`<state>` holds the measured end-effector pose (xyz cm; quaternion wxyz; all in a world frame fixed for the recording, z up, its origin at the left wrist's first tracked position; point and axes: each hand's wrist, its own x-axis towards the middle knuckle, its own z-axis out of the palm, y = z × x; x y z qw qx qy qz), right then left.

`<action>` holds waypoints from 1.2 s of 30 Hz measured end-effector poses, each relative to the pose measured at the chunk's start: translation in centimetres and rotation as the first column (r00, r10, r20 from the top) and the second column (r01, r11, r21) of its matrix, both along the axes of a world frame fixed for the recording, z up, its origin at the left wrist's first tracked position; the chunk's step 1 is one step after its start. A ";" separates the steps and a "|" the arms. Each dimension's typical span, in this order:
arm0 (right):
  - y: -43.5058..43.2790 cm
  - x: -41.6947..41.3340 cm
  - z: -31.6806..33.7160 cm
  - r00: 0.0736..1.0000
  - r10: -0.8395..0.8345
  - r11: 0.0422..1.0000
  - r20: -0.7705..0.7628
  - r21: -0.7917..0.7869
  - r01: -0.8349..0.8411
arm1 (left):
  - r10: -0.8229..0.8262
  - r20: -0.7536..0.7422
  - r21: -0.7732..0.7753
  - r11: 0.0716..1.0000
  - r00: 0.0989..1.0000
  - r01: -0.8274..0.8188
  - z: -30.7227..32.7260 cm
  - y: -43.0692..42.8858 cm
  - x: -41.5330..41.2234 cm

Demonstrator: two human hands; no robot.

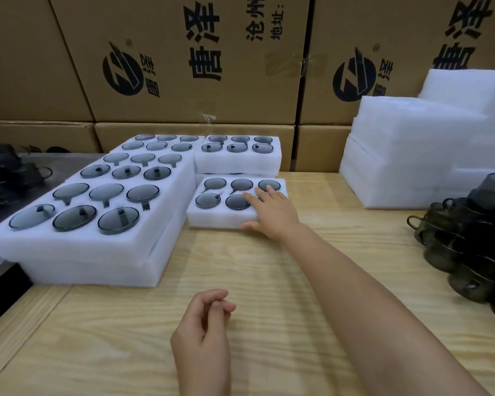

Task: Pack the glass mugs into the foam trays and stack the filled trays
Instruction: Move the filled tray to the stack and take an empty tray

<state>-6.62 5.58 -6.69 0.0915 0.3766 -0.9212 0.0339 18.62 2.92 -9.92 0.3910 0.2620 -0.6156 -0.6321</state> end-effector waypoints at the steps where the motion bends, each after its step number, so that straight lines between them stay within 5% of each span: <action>1: -0.1 -0.3 0.0 1.000 0.010 1.000 -0.007 0.005 -0.010 | -0.003 0.002 0.004 1.000 1.000 0.003 0.0 0.1 0.0; 14: -0.1 0.0 -0.5 0.993 0.097 0.995 -0.062 -0.028 -0.099 | -0.010 0.072 -0.004 1.000 0.997 0.011 0.0 0.2 0.0; 25: -2.3 1.9 0.2 0.988 -0.128 0.988 -0.090 0.076 0.135 | -0.042 0.095 -0.015 0.999 0.995 0.044 0.2 0.1 0.1; 28: -0.4 3.5 0.6 0.988 -0.125 0.992 -0.088 -0.029 0.123 | -0.060 0.115 -0.015 0.998 0.992 0.062 0.4 0.0 0.1; 31: 3.7 2.2 3.8 0.968 -0.248 0.916 -0.032 -0.333 0.224 | -0.065 0.123 -0.016 0.998 0.990 0.067 0.4 0.1 0.1; 36: 12.8 -4.2 12.7 0.800 -0.516 0.829 -0.307 -0.413 0.377 | -0.052 0.133 -0.031 0.998 0.990 0.056 0.1 0.1 -0.1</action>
